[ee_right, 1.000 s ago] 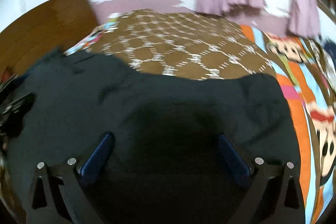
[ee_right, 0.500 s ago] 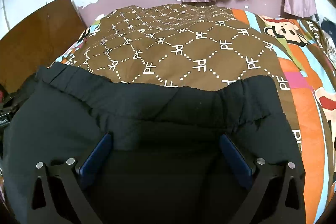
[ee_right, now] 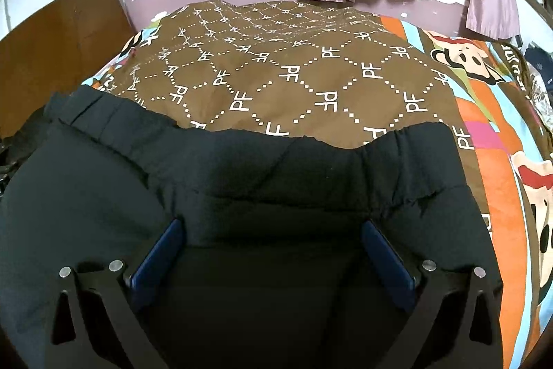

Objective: Fold large clothes

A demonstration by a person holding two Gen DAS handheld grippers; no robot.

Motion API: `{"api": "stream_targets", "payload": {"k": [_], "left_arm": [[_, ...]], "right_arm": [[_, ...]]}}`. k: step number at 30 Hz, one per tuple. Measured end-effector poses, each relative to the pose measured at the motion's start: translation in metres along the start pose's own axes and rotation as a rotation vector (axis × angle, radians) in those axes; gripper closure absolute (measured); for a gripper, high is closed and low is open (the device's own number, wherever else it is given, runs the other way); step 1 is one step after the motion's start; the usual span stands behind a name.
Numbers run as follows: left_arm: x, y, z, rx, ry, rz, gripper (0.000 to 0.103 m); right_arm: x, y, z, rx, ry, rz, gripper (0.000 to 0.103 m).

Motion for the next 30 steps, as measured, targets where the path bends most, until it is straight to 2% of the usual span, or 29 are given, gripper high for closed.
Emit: {"api": "stream_targets", "payload": {"k": [30], "left_arm": [[-0.0036, -0.0045, 0.0033, -0.018, -0.006, -0.022, 0.001]], "right_arm": [[-0.0015, 0.0041, 0.0045, 0.061, -0.024, 0.075, 0.0]]}}
Point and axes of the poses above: each gripper's, at about its wrist camera, not at the fingertips, and x roughly against the way its jaws point, y to its left, z to its underside, the point moved 7 cm from there along -x, roughly the way its jaws point, and after that the axes turned 3 degrees about -x, right-handed, at the moved point
